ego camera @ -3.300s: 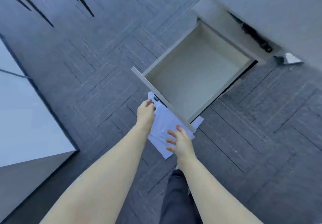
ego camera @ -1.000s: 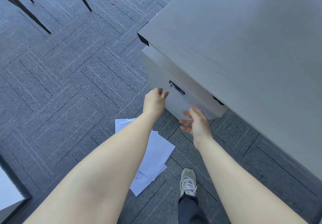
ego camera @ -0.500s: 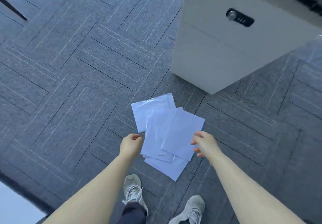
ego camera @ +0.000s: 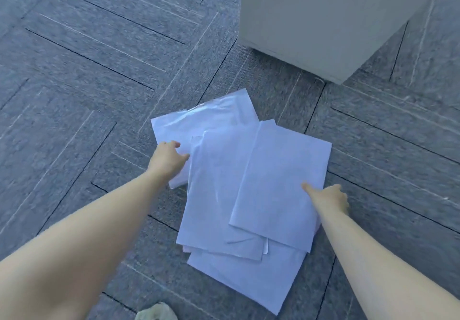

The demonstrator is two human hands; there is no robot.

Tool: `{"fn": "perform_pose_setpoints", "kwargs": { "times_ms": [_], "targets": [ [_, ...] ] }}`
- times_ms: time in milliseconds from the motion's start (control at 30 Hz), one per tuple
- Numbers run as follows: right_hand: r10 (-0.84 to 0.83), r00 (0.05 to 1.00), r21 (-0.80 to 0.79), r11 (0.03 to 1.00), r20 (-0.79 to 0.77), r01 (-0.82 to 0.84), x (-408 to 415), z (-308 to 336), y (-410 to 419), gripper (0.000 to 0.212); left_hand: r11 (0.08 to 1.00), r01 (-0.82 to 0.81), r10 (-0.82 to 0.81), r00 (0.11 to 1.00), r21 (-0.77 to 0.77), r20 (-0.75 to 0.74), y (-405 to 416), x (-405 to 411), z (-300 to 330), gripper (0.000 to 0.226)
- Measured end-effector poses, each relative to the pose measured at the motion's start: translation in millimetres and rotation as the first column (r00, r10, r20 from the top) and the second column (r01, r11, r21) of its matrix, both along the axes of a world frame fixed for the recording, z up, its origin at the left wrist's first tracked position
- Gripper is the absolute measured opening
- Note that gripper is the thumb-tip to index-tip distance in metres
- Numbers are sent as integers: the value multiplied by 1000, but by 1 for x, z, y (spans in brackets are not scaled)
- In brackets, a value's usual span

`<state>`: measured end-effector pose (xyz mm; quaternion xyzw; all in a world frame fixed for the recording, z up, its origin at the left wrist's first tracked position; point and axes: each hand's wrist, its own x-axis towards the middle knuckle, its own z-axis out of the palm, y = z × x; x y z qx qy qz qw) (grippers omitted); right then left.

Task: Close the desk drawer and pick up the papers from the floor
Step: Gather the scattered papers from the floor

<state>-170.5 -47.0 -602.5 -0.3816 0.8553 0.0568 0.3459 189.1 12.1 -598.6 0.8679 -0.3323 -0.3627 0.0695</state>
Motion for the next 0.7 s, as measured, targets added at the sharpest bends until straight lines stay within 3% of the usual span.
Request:
{"fn": "perform_pose_setpoints", "kwargs": {
  "times_ms": [67, 167, 300, 433, 500, 567, 600, 633, 700],
  "targets": [
    [-23, 1000, -58, 998, -21, 22, 8, -12, -7, 87, 995, -101, 100, 995, -11, -12, -12, -11, -9, 38],
    [84, 996, -106, 991, -5, -84, 32, -20, -3, 70, 977, -214, 213, 974, -10, -77, -16, -44, -14, 36],
    [186, 978, -122, 977, 89, -175, 67, -21, 8, 44, 964, -264, 232, 904, -41, -358, -21, -79, -16, 30],
    [68, 954, -182, 983, 292, -14, 70, -20, 7, 39, 958, -220, 103, 863, -184, -495, -24, -75, -9, 20],
    [-77, 863, -228, 949, 500, 216, 69, -17, 8, 47, 953, -261, 95, 740, -154, -666, -28, -58, -2, 21],
    [-183, 638, -124, 906, 748, 405, 71, -15, 9, 42, 974, -210, 71, 644, -86, -761, -34, -42, 2, 25],
    [-201, 545, -58, 905, 814, 421, 72, -15, 12, 36, 983, -164, 45, 637, -79, -769, -40, -36, 2, 30],
    [-201, 536, -31, 920, 820, 391, 72, -12, 15, 30, 987, -128, 9, 653, -99, -758, -46, -32, 4, 37],
    [-202, 643, -72, 925, 738, 374, 67, -9, 21, 19, 976, -37, -94, 818, -214, -568, -66, -21, -3, 55]
  ]
}}
